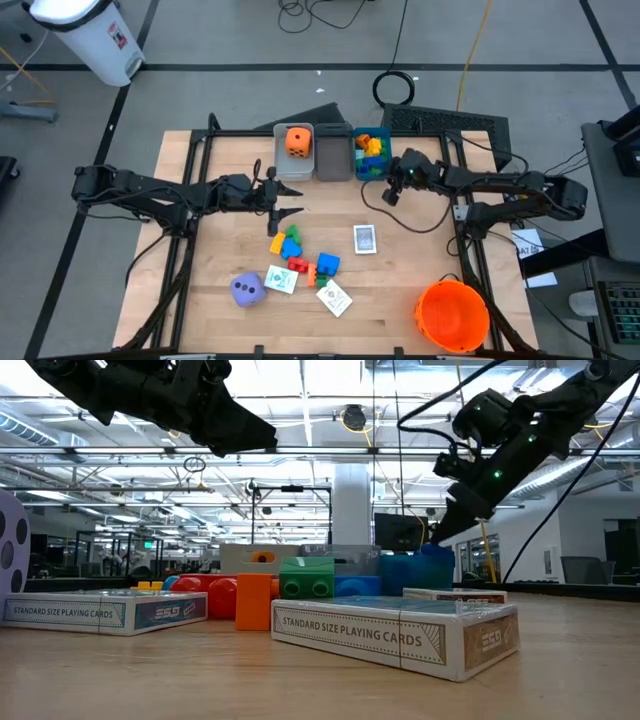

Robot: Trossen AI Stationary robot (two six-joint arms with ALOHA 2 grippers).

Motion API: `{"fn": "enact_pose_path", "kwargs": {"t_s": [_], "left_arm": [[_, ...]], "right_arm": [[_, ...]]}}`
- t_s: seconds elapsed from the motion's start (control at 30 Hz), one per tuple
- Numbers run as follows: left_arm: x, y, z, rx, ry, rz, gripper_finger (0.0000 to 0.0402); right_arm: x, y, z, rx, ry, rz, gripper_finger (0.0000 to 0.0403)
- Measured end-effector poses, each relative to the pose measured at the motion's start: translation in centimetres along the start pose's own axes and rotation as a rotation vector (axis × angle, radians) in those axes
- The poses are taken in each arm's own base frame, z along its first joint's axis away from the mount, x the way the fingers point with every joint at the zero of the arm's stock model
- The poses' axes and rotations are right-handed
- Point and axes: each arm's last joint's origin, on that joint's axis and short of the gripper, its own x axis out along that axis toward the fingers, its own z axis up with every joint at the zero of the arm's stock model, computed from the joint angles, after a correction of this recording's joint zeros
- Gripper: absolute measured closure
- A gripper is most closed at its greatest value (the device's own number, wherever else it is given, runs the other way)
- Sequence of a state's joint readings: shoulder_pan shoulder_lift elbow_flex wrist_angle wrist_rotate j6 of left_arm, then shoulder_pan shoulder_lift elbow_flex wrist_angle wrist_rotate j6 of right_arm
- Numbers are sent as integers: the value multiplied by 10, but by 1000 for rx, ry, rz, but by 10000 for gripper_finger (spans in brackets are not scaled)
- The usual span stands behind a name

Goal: Pick & Place Toys
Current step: Put the blue game piece into the blue bin, then put the yellow game piece into the blue bin

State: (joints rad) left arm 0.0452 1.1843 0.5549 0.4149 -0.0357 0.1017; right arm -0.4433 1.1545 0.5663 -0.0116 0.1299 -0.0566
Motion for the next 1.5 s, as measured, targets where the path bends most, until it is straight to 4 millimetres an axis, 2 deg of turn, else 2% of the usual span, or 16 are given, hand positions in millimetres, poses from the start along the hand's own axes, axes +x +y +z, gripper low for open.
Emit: {"fn": "enact_pose_path", "kwargs": {"t_s": [0.17,0.33,0.67,1.0,1.3,1.5], "left_arm": [[0,0,0,0,0,0,204],[0,0,0,3,0,0,204],[0,0,0,0,0,1,204],[0,0,0,1,0,1,204],[0,0,0,1,1,1,204],[0,0,0,1,1,1,204]], "right_arm": [[2,-9,-4,22,40,-25,402],[3,-13,-5,33,43,28,403],[3,-27,-5,95,29,-34,403],[7,-33,1,76,-19,-333,403],[7,-27,7,70,-73,-308,403],[7,-23,9,73,-100,-174,403]]}}
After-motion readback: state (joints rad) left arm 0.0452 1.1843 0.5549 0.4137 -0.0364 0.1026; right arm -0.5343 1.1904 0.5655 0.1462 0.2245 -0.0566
